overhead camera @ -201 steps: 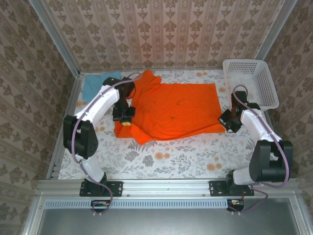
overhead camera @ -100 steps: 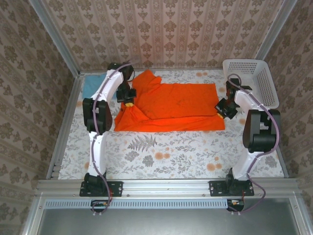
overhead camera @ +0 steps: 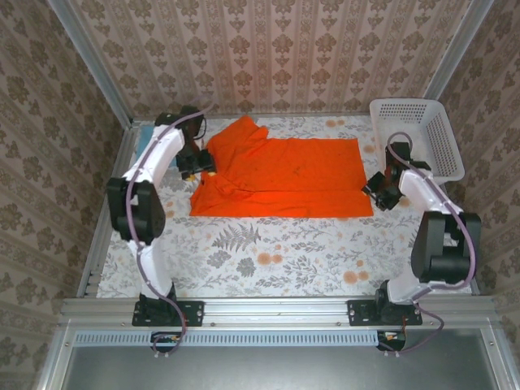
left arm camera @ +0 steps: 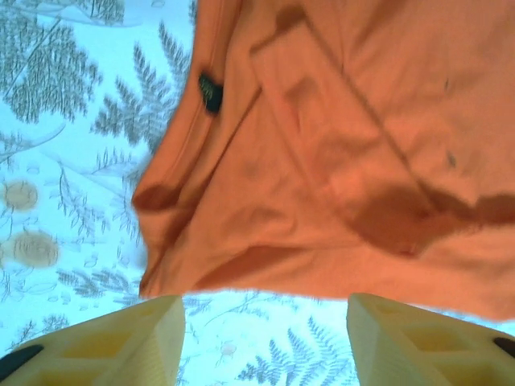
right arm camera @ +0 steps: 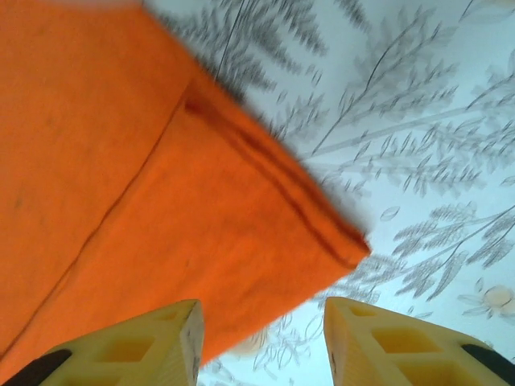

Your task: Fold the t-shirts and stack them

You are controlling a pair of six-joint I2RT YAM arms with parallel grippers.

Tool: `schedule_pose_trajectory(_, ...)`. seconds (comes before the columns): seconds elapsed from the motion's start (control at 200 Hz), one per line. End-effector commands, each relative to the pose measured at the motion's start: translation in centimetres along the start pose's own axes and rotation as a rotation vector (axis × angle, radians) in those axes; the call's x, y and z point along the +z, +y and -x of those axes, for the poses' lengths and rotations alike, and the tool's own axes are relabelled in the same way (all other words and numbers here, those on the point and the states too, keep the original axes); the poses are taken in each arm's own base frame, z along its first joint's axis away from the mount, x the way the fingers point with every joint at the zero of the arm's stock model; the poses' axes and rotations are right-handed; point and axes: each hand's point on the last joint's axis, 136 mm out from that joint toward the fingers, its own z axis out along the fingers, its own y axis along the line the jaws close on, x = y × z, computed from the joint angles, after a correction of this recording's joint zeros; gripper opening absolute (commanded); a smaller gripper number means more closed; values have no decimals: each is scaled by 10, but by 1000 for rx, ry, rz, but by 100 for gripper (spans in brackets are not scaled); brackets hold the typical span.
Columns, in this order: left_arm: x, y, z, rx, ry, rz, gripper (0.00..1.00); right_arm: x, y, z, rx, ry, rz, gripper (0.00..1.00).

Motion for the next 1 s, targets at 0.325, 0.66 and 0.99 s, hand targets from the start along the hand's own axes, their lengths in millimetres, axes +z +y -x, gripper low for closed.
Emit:
schedule_pose_trajectory(0.325, 82, 19, -66, -25, 167, -64, 59, 46, 10, -52, -205, 122, 17, 30)
schedule_pose_trajectory(0.66, 118, 68, -72, -90, 223, 181, 61, 72, -26, -50, -144, 168, -210, 30)
schedule_pose_trajectory(0.99, 116, 104, -96, -151, 260, 259, 64, 65, -55, -66, -105, 199, -285, 33)
